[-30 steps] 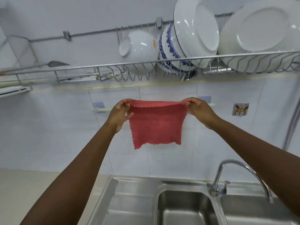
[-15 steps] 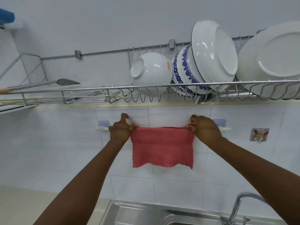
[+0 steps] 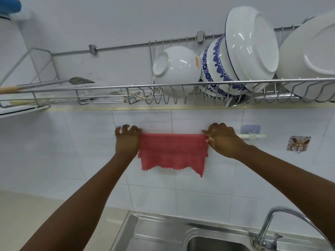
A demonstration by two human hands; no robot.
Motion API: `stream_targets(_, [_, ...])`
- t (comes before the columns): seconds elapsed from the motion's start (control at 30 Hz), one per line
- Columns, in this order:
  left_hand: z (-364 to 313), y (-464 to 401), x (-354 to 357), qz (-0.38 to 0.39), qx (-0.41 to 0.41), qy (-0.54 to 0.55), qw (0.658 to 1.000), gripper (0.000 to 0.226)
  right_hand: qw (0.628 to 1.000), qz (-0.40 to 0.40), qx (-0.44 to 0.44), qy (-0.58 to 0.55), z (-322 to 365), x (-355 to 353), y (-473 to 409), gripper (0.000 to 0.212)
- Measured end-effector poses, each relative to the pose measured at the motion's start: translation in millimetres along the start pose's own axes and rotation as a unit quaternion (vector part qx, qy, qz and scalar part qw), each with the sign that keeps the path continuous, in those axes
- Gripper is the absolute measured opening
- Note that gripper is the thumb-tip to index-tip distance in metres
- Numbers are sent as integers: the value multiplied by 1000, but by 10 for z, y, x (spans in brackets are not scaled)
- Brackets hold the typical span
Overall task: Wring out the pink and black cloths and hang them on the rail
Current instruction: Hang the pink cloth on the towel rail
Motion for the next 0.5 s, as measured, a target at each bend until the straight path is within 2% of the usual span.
stream_targets(0.07, [-81,60,-42,-13,19,24,999,43,999,-33,-15,-14,134,-9,-11,28])
stream_targets(0.13, [-106,148,-48,-13,30,30,999,48,999,-28,-16,-11,209,14,-27,19])
stream_targets(0.2, [-8,192,-50,5,4,22,1000,51,1000,0,-16,-9,222,52,-63,23])
stream_targets(0.3, [130,169,-25,49,-30,2,998,51,999,29,-10,-27,232,49,-103,41])
stream_targets(0.4, [125,182,-19,63,-48,3,997,59,999,-24,-12,-26,287,-39,-86,32])
stream_targets(0.5, [128,281,17,46,-36,16,998,58,999,-31,-11,-8,308,-19,-10,27])
Point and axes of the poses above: each hand's wrist, its own y-axis away from the middle knuckle, its own x-axis out of the palm, z = x × y, the point moved 7 cm from there along -y, towards the middle knuckle, and after that the axes turned 8 degrees about y, right-handed, at the moved point
